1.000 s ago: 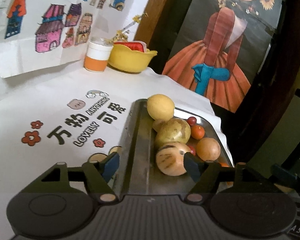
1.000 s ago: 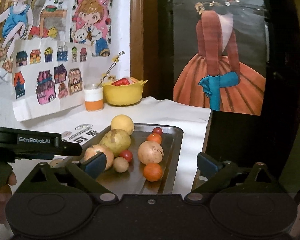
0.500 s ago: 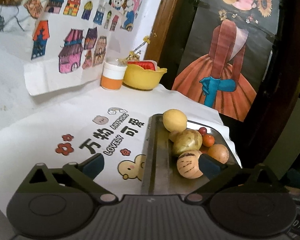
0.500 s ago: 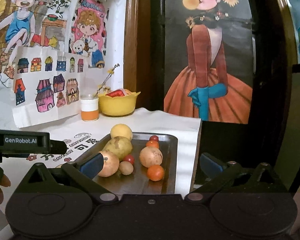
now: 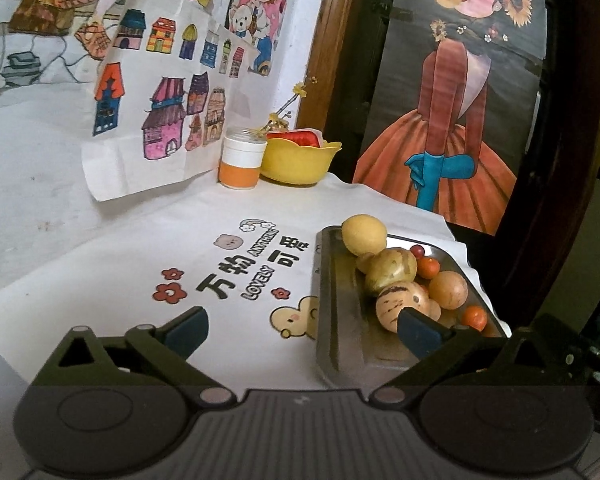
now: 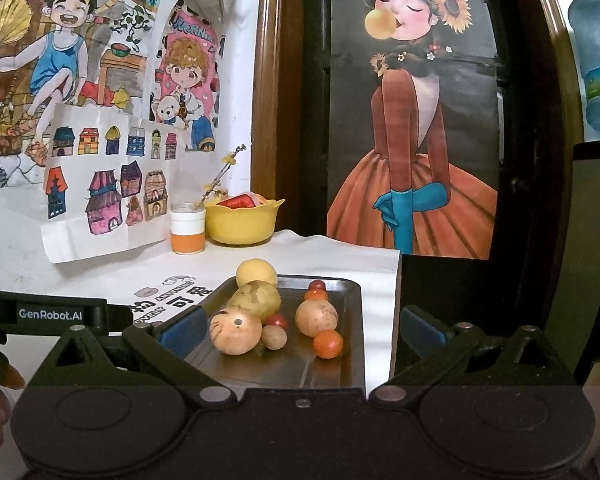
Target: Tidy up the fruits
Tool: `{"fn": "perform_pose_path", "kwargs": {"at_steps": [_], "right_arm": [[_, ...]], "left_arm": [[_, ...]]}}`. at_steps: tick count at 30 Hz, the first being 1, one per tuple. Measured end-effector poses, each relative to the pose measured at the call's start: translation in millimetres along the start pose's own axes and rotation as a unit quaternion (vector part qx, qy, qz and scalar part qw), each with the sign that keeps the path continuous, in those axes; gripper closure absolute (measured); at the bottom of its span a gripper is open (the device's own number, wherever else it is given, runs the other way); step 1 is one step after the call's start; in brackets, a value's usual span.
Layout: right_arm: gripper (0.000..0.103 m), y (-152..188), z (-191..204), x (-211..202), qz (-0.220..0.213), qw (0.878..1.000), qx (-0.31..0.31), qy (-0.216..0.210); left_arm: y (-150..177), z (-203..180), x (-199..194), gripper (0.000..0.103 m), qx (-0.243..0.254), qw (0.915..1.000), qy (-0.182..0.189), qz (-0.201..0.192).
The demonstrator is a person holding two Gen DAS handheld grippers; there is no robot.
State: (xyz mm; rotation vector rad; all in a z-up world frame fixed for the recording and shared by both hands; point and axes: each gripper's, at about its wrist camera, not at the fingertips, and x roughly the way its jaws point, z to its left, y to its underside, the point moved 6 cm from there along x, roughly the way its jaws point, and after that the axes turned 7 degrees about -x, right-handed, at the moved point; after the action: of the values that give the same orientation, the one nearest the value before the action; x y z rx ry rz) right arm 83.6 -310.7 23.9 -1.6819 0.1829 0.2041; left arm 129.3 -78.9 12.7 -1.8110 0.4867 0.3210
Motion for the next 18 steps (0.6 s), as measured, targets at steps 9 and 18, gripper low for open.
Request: {"fn": "perform_pose_path", "kwargs": {"at_steps": [9,18], "right_arm": [[0.001,12,20,-19,-0.006,1.000,0.002,0.000],[0.001,21,39,-34,-0.003,1.000,0.004,-0.015]], "left_arm": [[9,22,-20,0.000,0.019,0.9997,-0.015,-0.009],[17,47,-39,0.000,0.020,0.9994,-0.019,-0.023]]}}
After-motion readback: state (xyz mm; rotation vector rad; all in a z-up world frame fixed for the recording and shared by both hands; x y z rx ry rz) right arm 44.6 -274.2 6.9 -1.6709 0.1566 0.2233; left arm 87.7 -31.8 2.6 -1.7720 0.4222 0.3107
